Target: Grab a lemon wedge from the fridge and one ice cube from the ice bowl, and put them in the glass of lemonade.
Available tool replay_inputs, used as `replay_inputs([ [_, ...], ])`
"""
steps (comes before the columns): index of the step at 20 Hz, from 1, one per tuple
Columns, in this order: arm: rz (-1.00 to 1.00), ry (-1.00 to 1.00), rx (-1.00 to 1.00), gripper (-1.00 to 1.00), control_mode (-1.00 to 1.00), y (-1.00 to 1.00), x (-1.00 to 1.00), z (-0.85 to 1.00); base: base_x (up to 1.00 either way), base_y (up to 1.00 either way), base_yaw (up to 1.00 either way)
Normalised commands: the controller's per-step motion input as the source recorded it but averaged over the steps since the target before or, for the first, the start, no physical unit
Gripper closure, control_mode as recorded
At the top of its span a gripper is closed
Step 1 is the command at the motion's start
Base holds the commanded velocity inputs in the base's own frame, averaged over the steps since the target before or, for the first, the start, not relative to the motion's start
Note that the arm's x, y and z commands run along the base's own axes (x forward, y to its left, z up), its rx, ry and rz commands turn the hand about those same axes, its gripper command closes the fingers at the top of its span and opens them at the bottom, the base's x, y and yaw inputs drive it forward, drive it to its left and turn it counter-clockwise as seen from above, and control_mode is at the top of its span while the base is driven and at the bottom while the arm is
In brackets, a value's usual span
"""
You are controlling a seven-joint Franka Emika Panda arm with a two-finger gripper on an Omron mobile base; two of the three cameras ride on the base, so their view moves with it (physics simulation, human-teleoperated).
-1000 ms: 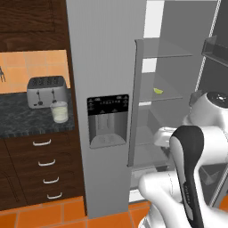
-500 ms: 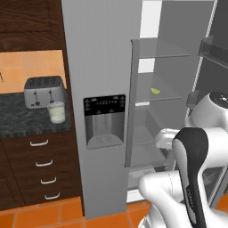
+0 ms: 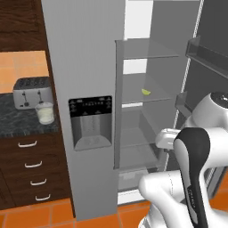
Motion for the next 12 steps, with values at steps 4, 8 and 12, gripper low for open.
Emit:
replay_inputs([
  [4,0.0,0.0,0.0,-1.0,1.0,0.0,0.0,0.0,0.0,-0.35,0.03],
  [8,0.0,0.0,0.0,-1.0,1.0,0.0,0.0,0.0,0.0,-0.3,0.04],
  [12,0.0,0.0,0.0,-1.0,1.0,0.0,0.0,0.0,0.02,-0.25,0.04],
])
